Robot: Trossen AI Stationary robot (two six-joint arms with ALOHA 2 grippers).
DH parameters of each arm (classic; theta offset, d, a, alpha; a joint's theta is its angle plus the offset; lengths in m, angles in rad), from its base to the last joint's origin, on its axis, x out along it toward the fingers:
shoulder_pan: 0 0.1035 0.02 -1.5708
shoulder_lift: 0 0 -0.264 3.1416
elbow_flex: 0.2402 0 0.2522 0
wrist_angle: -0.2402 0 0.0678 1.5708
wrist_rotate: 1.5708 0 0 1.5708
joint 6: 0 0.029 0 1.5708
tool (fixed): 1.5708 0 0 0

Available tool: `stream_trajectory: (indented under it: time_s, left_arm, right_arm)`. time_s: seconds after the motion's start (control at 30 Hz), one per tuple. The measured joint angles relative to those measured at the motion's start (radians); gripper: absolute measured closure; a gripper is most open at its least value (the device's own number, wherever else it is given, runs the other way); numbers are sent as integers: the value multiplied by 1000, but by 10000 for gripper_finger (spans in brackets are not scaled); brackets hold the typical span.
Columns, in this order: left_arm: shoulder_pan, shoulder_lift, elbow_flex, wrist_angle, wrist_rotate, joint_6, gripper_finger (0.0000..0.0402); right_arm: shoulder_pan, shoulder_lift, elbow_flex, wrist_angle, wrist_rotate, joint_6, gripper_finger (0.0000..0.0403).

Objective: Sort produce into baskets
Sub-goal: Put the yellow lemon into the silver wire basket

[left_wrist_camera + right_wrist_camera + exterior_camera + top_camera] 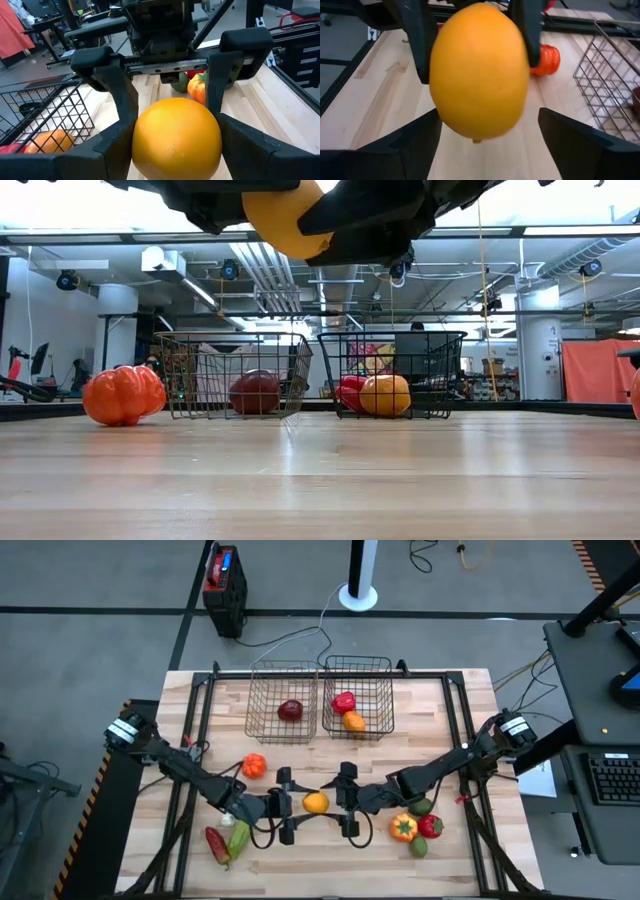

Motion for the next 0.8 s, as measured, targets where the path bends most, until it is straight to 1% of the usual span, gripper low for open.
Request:
stream_trajectory:
  time_s: [0.2, 0.3, 0.4, 0.5, 0.67, 0.8]
  left_arm:
    - [4, -77, 0, -129, -61, -26, 164]
    - [12, -136, 0, -220, -100, -29, 164]
    - [28, -210, 4, -346, -147, -44, 164]
    - [58, -290, 36, -513, -166, -86, 164]
    - [145, -388, 142, -835, -161, -152, 164]
    - [267, -422, 214, -1034, -89, -144, 165]
  right_arm:
    - [0, -34, 75, -248, 36, 100, 63]
    - [1, -39, 117, -365, 58, 146, 65]
    - [1, -41, 152, -457, 72, 184, 70]
    - [1, -41, 166, -498, 72, 198, 75]
    - [1, -41, 166, -496, 71, 200, 76]
    - [1, -41, 166, -496, 71, 200, 76]
